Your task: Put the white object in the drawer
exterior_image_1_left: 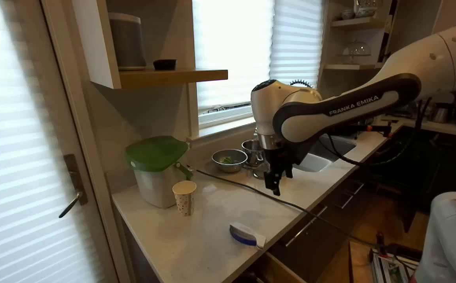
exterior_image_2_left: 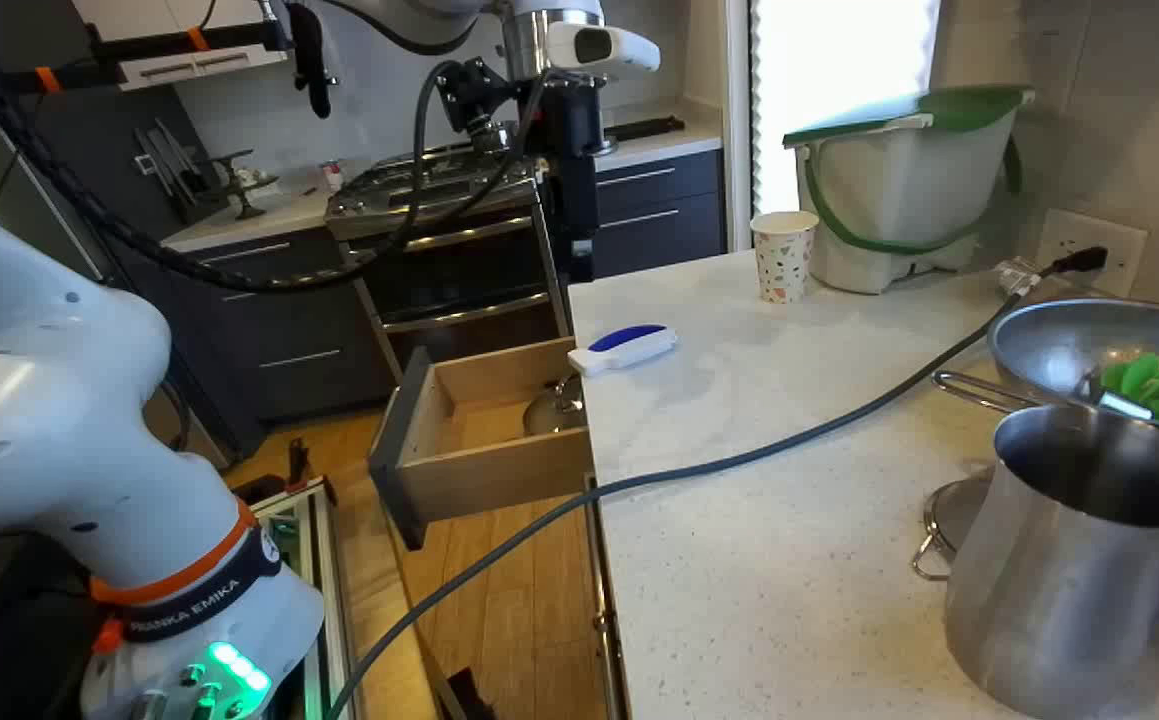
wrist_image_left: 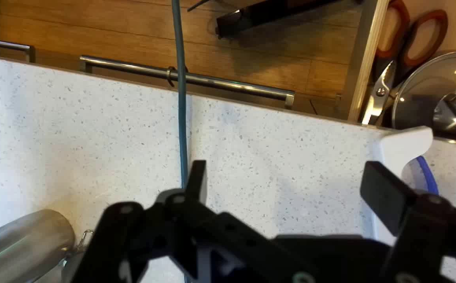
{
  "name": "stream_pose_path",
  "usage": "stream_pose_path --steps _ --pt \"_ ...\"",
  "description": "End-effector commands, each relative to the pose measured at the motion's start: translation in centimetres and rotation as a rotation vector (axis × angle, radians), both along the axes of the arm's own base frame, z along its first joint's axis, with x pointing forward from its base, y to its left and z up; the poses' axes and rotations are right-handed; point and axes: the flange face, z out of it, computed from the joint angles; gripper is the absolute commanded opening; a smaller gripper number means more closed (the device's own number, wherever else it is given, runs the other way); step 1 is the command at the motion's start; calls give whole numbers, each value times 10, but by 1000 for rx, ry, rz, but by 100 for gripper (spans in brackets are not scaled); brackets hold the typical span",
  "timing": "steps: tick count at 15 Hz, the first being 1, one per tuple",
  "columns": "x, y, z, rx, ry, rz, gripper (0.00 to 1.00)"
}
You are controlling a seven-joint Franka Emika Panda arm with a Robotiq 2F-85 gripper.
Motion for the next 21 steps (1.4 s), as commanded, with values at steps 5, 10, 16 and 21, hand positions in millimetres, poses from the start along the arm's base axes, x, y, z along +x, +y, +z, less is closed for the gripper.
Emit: stream_pose_path --steps 5,10,16,21 --pt "4 4 -2 40 -17 -5 100" --pt "26 37 -36 208 -197 -15 100" --pt "41 56 -95 210 -318 55 100" --pt "42 53 -126 211 -324 89 100"
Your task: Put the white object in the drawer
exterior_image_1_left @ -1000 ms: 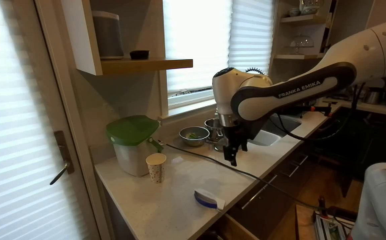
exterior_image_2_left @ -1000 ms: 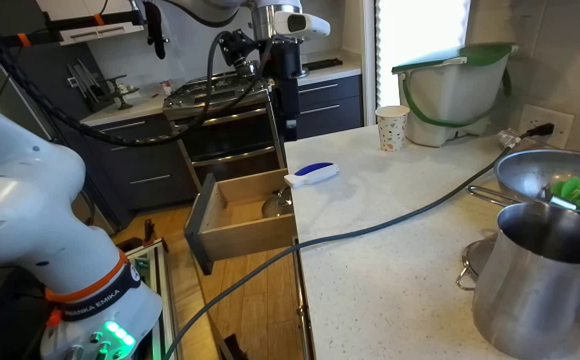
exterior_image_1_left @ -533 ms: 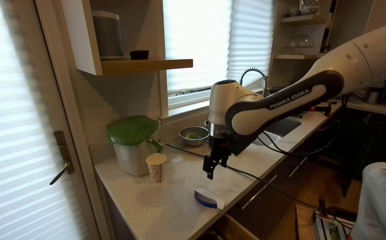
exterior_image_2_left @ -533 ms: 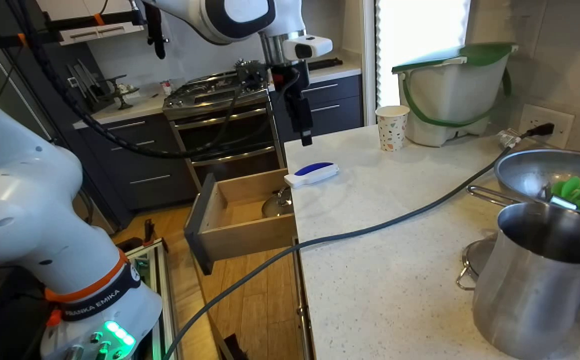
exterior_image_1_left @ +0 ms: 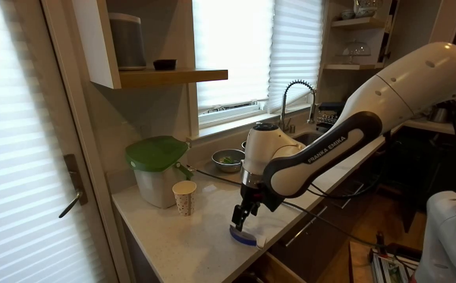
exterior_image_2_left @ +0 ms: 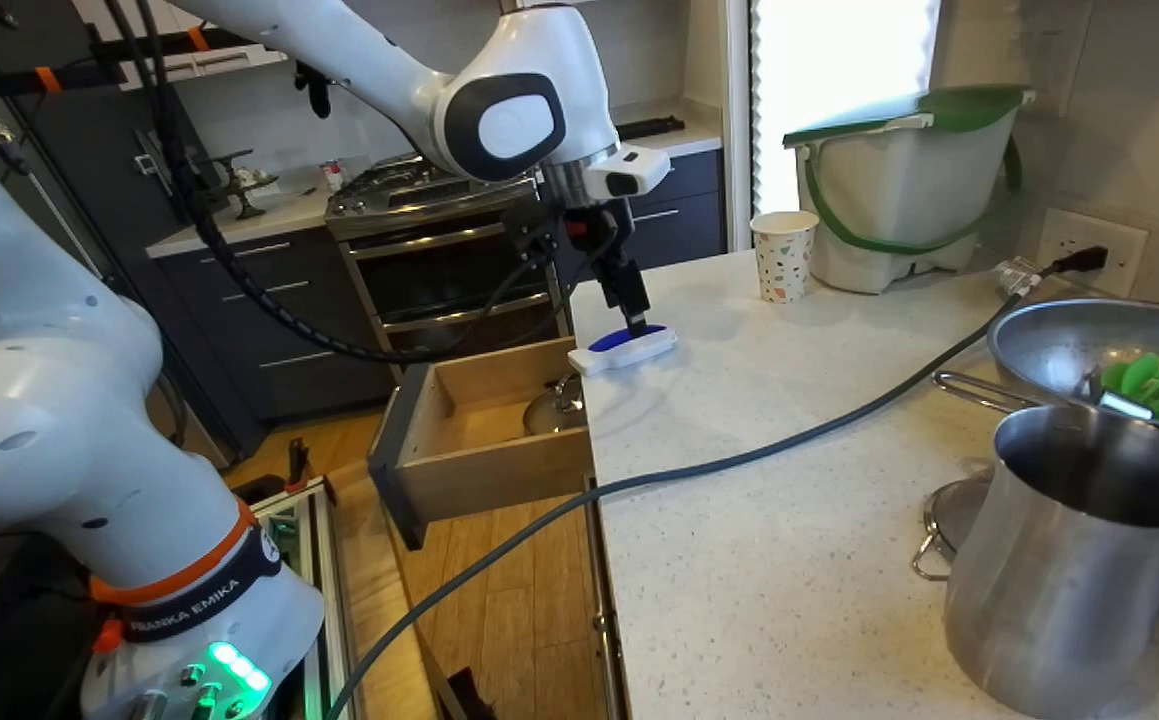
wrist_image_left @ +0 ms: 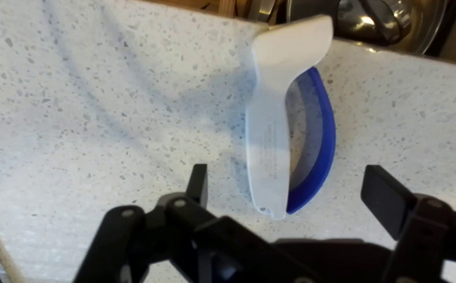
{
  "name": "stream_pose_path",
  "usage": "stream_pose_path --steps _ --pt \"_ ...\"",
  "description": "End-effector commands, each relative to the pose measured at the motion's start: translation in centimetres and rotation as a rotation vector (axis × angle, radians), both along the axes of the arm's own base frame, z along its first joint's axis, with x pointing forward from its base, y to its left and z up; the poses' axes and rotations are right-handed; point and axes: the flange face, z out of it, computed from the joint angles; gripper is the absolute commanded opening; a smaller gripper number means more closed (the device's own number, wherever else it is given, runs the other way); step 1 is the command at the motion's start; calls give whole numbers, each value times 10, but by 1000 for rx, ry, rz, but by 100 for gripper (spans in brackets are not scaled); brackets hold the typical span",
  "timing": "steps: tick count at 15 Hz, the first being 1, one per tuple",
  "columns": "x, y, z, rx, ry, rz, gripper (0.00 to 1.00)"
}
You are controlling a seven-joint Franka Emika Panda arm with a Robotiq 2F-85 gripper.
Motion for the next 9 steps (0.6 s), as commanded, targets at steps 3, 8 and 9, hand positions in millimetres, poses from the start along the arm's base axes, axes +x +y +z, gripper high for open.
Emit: stream_pose_path --steps 3,8,9 --pt "-4 -8 -28 -5 32 31 100" --pt "-4 -11 -37 -4 55 40 100" --pt "-4 -13 -37 0 53 36 100"
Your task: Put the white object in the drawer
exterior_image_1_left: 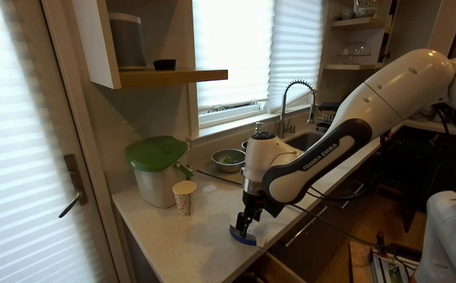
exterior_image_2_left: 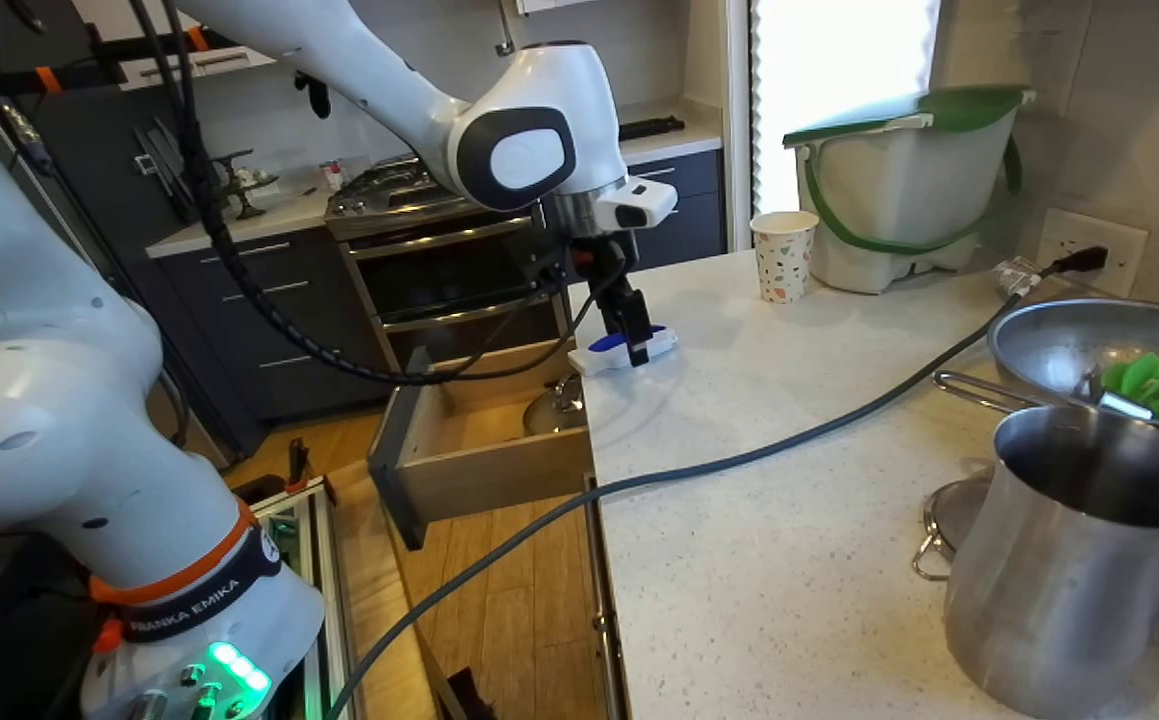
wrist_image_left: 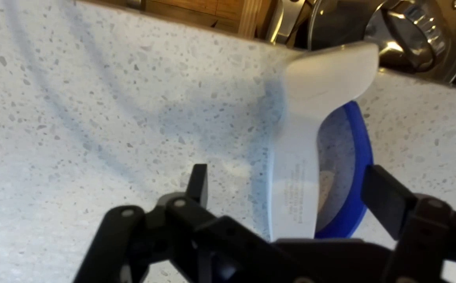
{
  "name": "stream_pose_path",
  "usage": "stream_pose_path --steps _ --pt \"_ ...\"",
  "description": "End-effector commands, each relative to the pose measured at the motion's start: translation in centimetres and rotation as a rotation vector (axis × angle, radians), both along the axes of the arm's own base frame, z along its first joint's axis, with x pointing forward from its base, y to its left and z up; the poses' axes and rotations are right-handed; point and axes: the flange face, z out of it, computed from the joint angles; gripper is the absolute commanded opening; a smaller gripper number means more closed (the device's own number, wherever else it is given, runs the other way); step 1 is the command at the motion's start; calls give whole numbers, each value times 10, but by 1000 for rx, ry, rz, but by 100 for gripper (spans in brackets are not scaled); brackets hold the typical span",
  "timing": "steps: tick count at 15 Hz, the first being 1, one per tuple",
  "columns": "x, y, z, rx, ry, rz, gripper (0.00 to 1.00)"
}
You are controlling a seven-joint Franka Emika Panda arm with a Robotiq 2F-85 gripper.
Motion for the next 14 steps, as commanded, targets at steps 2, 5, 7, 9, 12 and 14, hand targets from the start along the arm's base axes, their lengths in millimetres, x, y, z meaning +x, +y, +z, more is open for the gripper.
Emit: stream_pose_path --steps 2,5,7,9,12,14 --pt "-2 -9 -6 -1 6 -1 100" --pt "-2 -18 -2 -1 5 -16 100" --pt "-2 -21 -6 -2 6 -21 100" --pt "0 -18 -10 3 4 -21 100" --pt "1 -14 -15 8 10 -14 65" --pt "1 -13 -17 8 15 -10 49"
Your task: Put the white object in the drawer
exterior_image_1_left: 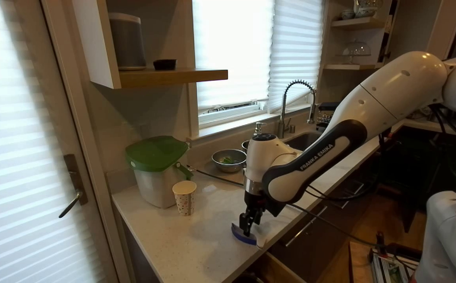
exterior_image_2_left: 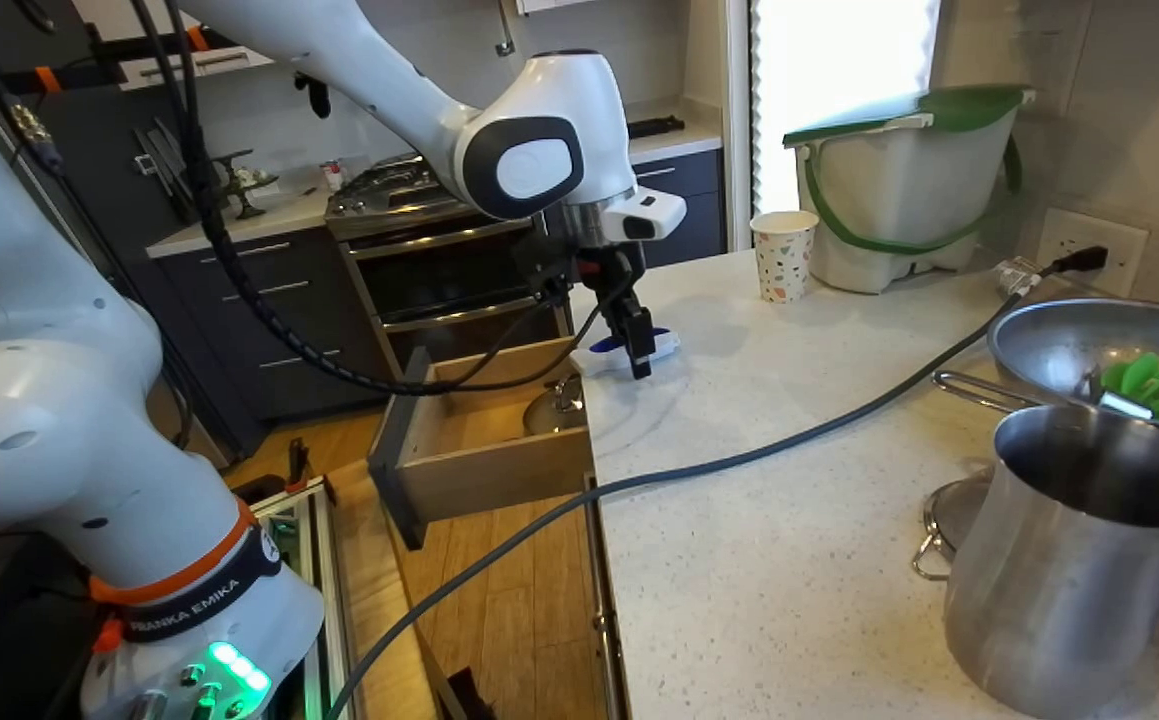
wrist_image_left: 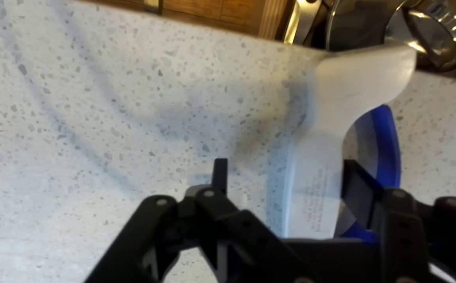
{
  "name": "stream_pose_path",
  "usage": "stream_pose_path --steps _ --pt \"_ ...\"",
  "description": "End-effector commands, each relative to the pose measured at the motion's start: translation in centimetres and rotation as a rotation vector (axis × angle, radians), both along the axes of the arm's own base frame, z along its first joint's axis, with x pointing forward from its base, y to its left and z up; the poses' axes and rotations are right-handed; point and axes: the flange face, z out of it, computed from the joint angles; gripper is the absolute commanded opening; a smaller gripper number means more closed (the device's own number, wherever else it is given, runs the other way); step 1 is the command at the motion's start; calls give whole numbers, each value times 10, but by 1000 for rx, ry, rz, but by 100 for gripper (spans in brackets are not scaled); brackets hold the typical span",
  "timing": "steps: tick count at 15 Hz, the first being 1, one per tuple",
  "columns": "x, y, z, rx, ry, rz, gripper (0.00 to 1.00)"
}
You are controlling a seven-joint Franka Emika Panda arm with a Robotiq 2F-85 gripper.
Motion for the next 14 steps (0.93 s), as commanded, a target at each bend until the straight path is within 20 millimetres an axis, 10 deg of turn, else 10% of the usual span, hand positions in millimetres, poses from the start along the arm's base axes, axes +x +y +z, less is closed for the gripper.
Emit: stream_pose_path --steps 1,5,14 --pt "1 2 -8 9 0 13 42" --pt "1 10 16 18 -24 26 11" --pt "-34 100 80 76 3 395 9"
